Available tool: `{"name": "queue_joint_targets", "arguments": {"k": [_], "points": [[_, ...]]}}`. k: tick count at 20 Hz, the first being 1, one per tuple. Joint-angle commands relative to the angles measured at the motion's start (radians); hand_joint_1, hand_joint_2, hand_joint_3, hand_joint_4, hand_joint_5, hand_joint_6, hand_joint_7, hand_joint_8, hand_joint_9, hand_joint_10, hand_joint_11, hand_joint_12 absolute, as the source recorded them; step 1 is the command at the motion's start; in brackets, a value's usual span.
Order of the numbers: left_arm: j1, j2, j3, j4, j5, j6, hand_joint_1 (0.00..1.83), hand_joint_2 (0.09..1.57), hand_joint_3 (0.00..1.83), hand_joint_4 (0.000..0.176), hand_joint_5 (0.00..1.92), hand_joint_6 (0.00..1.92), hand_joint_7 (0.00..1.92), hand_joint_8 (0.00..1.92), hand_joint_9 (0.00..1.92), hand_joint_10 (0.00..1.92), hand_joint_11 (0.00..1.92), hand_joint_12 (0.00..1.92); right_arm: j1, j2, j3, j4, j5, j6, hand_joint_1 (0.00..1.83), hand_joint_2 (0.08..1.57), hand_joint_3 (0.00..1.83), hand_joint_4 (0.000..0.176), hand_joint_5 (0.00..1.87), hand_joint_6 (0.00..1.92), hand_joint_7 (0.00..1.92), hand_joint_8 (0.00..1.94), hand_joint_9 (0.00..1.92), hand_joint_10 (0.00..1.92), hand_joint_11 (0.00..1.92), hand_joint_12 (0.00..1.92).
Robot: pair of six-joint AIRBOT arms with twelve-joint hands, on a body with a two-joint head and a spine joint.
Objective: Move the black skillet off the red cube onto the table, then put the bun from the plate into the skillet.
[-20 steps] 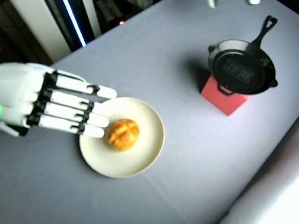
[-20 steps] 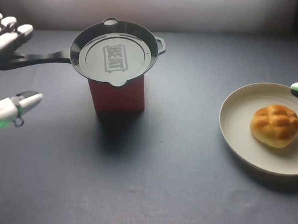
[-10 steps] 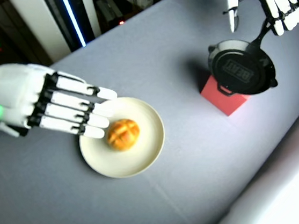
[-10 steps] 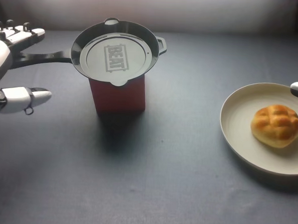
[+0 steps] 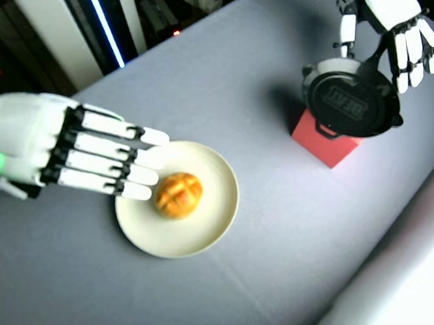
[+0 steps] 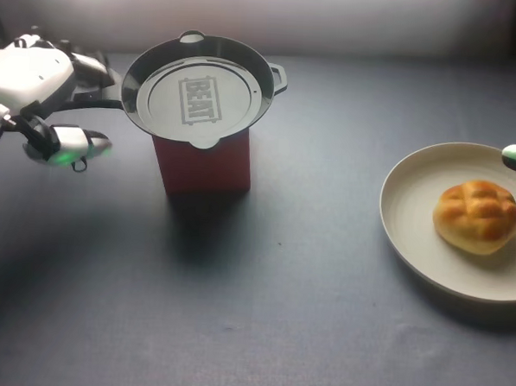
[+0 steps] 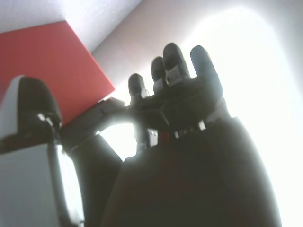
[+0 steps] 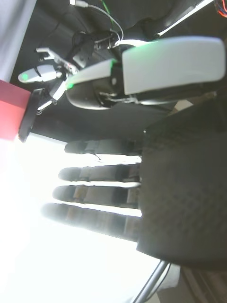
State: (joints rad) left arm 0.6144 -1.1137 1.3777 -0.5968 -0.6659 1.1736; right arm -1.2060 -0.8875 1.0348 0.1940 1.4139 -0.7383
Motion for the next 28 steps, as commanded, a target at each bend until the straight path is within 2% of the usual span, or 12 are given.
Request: {"name": "queue_joint_targets", "arguments": {"k": [1, 2, 3, 4, 5, 7, 9, 12, 17, 22, 26, 28], "points": [[-0.013, -0.002, 0.012, 0.01, -0.078, 0.001, 1.07, 1.11, 0.0, 0.0, 0.82, 1.37, 0.75, 1.36, 0.73, 1.05, 0.33, 1.57, 0.007, -0.001, 0.006, 0.009, 0.12, 0.007, 0.72, 1.25, 0.0, 0.063, 0.43, 0.0, 0.36, 0.01, 0.36, 0.01, 0.44, 0.08], [-0.014, -0.006, 0.017, 0.007, -0.075, 0.001, 1.1, 1.11, 0.0, 0.0, 0.77, 1.81, 0.75, 1.81, 0.79, 1.75, 0.69, 1.85, 0.007, -0.002, 0.006, 0.008, 0.119, 0.008, 0.71, 1.25, 0.0, 0.06, 0.43, 0.0, 0.37, 0.01, 0.37, 0.01, 0.44, 0.08], [-0.014, -0.007, 0.017, 0.004, -0.074, 0.001, 1.12, 1.12, 0.0, 0.024, 0.79, 1.9, 0.78, 1.9, 0.87, 1.89, 0.9, 1.91, 0.007, -0.003, 0.007, 0.007, 0.118, 0.008, 0.68, 1.25, 0.0, 0.063, 0.43, 0.0, 0.37, 0.01, 0.37, 0.01, 0.45, 0.08], [-0.014, -0.009, 0.017, -0.001, -0.074, 0.001, 1.12, 1.17, 0.01, 0.066, 0.9, 1.92, 0.91, 1.92, 1.08, 1.91, 1.17, 1.92, 0.007, -0.003, 0.007, 0.007, 0.118, 0.008, 0.68, 1.25, 0.0, 0.058, 0.43, 0.0, 0.38, 0.01, 0.38, 0.01, 0.45, 0.08], [-0.013, -0.011, 0.018, -0.004, -0.073, 0.001, 1.17, 1.2, 0.01, 0.091, 1.0, 1.92, 1.1, 1.92, 1.32, 1.92, 1.4, 1.92, 0.007, -0.003, 0.007, 0.007, 0.118, 0.008, 0.69, 1.26, 0.0, 0.058, 0.44, 0.0, 0.38, 0.01, 0.38, 0.01, 0.44, 0.08], [-0.005, -0.014, 0.014, -0.002, -0.092, -0.019, 1.24, 1.25, 0.01, 0.113, 1.08, 1.92, 1.32, 1.92, 1.53, 1.92, 1.59, 1.92, 0.007, -0.005, 0.007, 0.007, 0.117, 0.012, 0.7, 1.26, 0.0, 0.043, 0.44, 0.01, 0.39, 0.01, 0.39, 0.01, 0.45, 0.08], [0.011, -0.012, 0.004, 0.02, -0.136, -0.075, 1.29, 1.28, 0.0, 0.11, 1.15, 1.92, 1.45, 1.92, 1.64, 1.92, 1.68, 1.92, 0.007, -0.006, 0.007, 0.007, 0.116, 0.012, 0.66, 1.26, 0.0, 0.043, 0.45, 0.01, 0.4, 0.01, 0.41, 0.01, 0.47, 0.09], [0.036, 0.012, -0.036, 0.046, -0.234, -0.131, 1.35, 1.26, 0.0, 0.092, 1.14, 1.92, 1.41, 1.92, 1.6, 1.92, 1.63, 1.92, 0.007, -0.007, 0.007, 0.007, 0.116, 0.013, 0.65, 1.27, 0.0, 0.04, 0.45, 0.0, 0.41, 0.0, 0.42, 0.01, 0.47, 0.09], [0.047, 0.06, -0.116, 0.115, -0.371, -0.16, 1.31, 1.28, 0.0, 0.073, 1.12, 1.92, 1.33, 1.92, 1.53, 1.92, 1.57, 1.92, 0.007, -0.009, 0.007, 0.007, 0.113, 0.015, 0.59, 1.28, 0.0, 0.0, 0.47, 0.01, 0.43, 0.01, 0.43, 0.01, 0.47, 0.08], [0.073, 0.111, -0.196, 0.185, -0.518, -0.196, 1.23, 1.28, 0.0, 0.079, 1.1, 1.92, 1.36, 1.92, 1.55, 1.92, 1.57, 1.92, 0.007, -0.01, 0.007, 0.007, 0.11, 0.015, 0.61, 1.3, 0.0, 0.0, 0.47, 0.0, 0.43, 0.0, 0.42, 0.0, 0.48, 0.07], [0.127, 0.161, -0.279, 0.258, -0.605, -0.212, 1.37, 1.23, 0.0, 0.08, 1.14, 1.92, 1.34, 1.92, 1.54, 1.92, 1.6, 1.92, 0.007, -0.011, 0.007, 0.007, 0.106, 0.019, 0.6, 1.3, 0.0, 0.0, 0.46, 0.0, 0.42, 0.0, 0.42, 0.0, 0.48, 0.07], [0.154, 0.181, -0.317, 0.286, -0.649, -0.219, 1.33, 1.23, 0.0, 0.076, 1.1, 1.92, 1.35, 1.92, 1.57, 1.92, 1.62, 1.92, 0.007, -0.011, 0.007, 0.008, 0.104, 0.02, 0.61, 1.3, 0.0, 0.0, 0.46, 0.0, 0.43, 0.0, 0.44, 0.01, 0.5, 0.08]]}}
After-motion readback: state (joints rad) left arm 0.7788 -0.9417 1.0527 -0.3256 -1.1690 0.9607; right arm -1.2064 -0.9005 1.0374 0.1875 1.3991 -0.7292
